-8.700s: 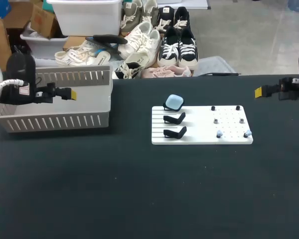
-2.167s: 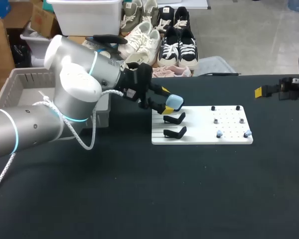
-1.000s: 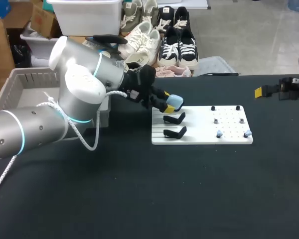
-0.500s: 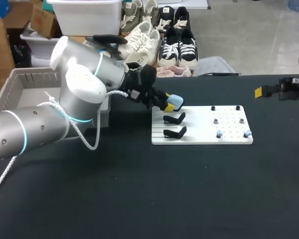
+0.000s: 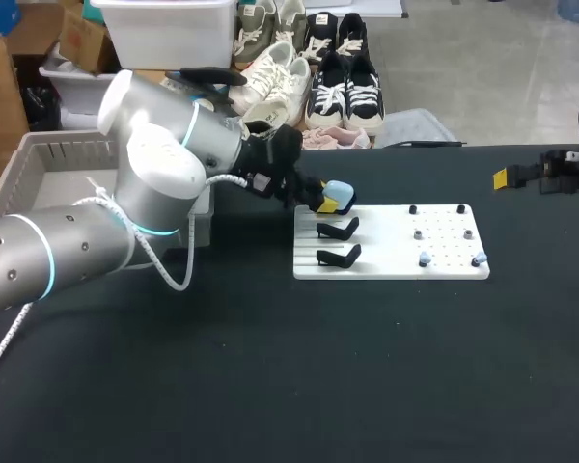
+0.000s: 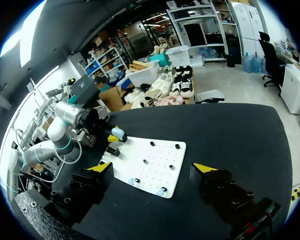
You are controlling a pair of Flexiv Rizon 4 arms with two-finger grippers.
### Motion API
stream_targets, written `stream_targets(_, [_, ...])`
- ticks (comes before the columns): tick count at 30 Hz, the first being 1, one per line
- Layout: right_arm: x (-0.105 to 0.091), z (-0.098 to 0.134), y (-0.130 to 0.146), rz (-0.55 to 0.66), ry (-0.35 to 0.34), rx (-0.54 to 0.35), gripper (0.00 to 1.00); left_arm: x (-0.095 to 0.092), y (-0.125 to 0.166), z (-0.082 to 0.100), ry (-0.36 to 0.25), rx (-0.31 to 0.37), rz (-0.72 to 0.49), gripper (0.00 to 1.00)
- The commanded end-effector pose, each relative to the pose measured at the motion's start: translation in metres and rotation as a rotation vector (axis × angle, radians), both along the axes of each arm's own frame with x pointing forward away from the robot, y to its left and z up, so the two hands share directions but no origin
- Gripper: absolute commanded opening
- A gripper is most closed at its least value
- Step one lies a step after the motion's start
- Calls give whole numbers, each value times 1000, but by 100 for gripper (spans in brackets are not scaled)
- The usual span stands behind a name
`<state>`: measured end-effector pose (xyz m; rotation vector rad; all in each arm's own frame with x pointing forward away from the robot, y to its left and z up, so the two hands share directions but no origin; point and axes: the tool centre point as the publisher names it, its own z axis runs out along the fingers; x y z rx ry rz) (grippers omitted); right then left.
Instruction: Pick up each earbud case from the left stands, insert the matching earbuds, close the lid, and place the case in the box.
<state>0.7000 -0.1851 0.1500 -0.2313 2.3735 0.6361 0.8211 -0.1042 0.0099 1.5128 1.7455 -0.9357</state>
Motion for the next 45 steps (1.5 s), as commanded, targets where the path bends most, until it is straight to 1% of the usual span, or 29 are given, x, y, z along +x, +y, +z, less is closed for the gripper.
stream_targets(1, [0,0,0,0,0,0,100,2,0,1,1,-5,-7,7])
stream_targets(2, [0,0,0,0,0,0,100,1,-1,3,0,-8,-9,2])
stream_targets(3, [0,0,0,0,0,0,100,-1,-1,4,-1,-10,-10,0])
stream_targets(7, [0,0,0,0,0,0,100,-4,1,12,-5,-26,-8,0])
stream_targets(12, [0,0,0,0,0,0,100,-11,4,25,-7,-39,3,0])
stream_targets(22, [0,0,0,0,0,0,100,-26,6,60,-9,-67,42,0])
stream_targets(24, [4,2,3,19,-13,6,100,-29,5,65,-14,-68,49,0])
stream_targets(26, [7,1,11,45,-18,18,100,-30,5,71,-11,-76,58,0])
stream_targets(30, [13,-4,33,107,-12,31,100,-34,0,79,-20,-67,68,0])
stream_targets(36, [16,-11,59,168,-12,53,100,-36,-12,79,-26,-58,45,0])
stream_targets(45, [18,-18,90,242,9,58,100,-39,-28,88,-45,-45,5,0])
